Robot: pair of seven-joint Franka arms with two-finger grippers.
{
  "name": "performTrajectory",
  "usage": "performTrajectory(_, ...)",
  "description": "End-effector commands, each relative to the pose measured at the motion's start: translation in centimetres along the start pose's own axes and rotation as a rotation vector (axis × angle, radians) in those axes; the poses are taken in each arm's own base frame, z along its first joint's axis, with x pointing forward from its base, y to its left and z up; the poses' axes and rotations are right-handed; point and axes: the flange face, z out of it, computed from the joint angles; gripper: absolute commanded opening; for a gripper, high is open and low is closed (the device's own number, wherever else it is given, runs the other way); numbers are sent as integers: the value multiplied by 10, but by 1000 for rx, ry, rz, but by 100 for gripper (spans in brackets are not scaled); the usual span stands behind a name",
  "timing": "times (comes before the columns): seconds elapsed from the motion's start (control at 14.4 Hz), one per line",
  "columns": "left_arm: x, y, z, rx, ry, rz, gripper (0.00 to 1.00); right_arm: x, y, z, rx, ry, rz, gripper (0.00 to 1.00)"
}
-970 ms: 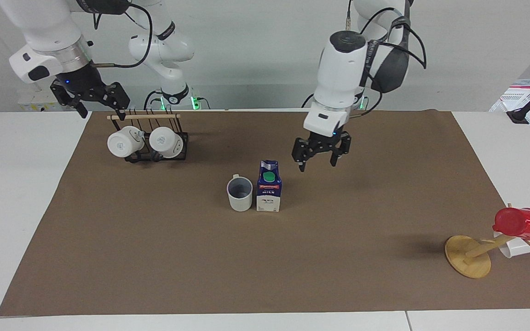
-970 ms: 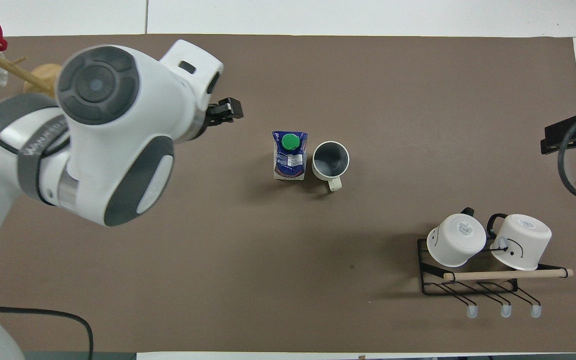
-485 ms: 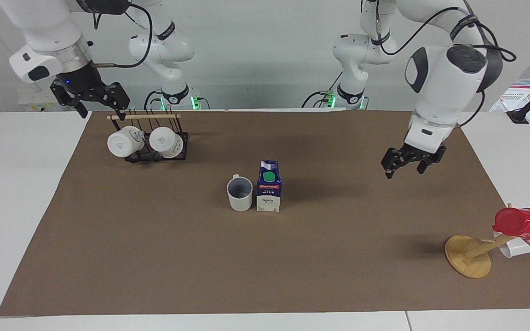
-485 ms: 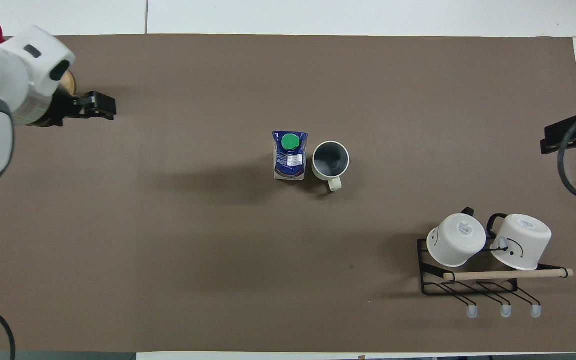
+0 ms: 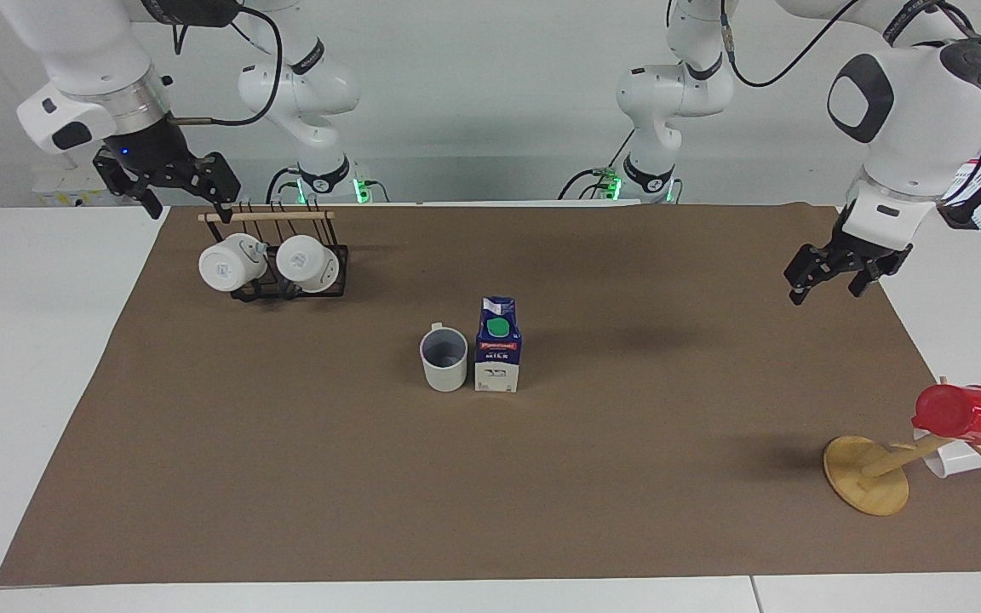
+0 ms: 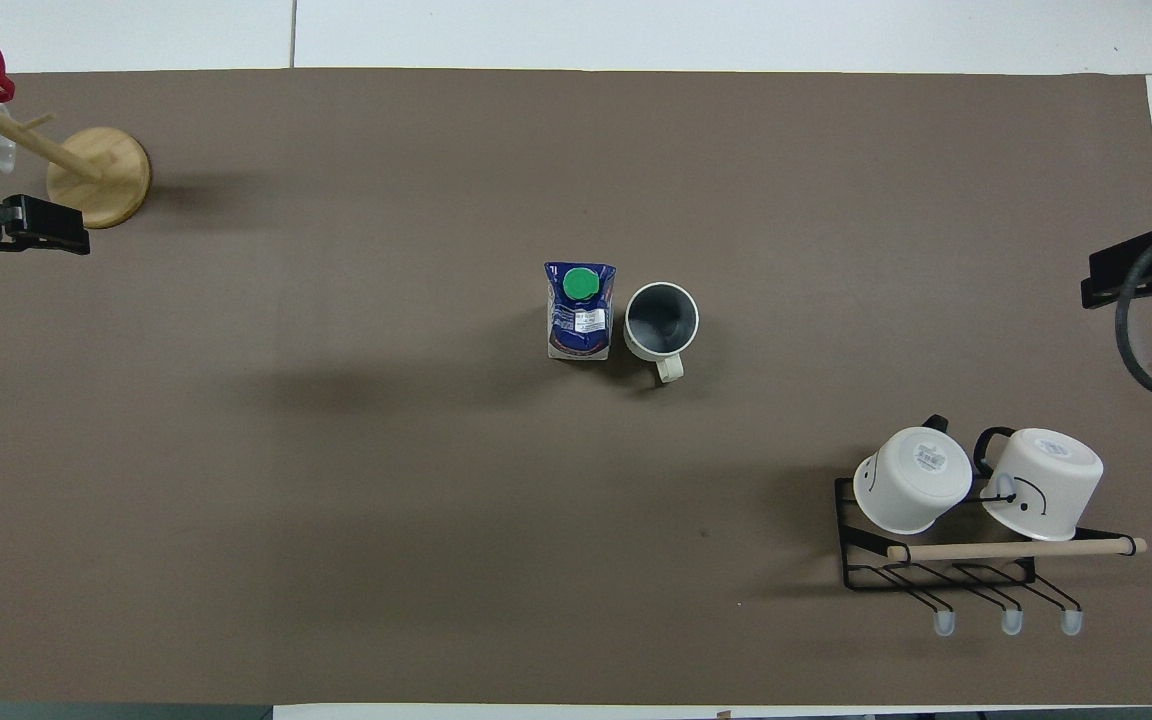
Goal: Place cup and milk on table
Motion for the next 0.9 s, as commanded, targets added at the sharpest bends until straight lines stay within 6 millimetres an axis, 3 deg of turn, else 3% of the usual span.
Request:
performTrajectory(0.0, -1, -13, -24, -32, -2, -15, 100, -2, 3, -1, 20, -11, -9, 100)
performTrajectory(0.21, -2, -13, -41, -36, -28, -16, 100, -2, 3, -1, 20, -11, -9, 100)
performTrajectory(0.48, -13, -14, -45, -56, -77, -22, 100, -2, 3, -1, 20, -11, -9, 100)
performTrajectory(0.83, -28, -33, -49, -56, -85, -60, 100, -2, 3, -1, 20, -11, -9, 100)
